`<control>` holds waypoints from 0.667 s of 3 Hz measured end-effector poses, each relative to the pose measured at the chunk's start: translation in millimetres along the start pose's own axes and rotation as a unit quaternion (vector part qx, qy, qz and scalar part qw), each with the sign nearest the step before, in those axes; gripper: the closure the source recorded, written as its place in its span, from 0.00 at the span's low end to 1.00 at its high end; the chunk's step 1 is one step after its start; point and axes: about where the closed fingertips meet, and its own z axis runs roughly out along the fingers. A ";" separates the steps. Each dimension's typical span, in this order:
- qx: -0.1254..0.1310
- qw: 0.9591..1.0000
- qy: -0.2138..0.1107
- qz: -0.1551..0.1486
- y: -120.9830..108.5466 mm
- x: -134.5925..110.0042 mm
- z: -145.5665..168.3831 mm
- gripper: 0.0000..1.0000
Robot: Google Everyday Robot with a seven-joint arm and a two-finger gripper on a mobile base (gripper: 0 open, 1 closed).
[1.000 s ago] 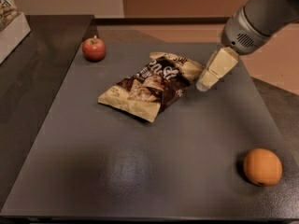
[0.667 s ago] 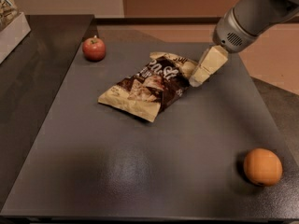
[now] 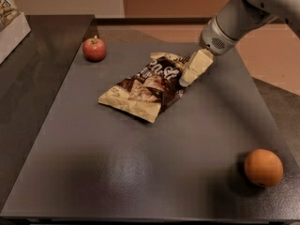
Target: Move brown chip bag near orange
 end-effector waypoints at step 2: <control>-0.026 1.000 0.011 -0.013 1.1 -2.9 20.6 0.16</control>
Offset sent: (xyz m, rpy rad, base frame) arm 0.0058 0.0115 -0.0166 -0.0229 0.0553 0.0680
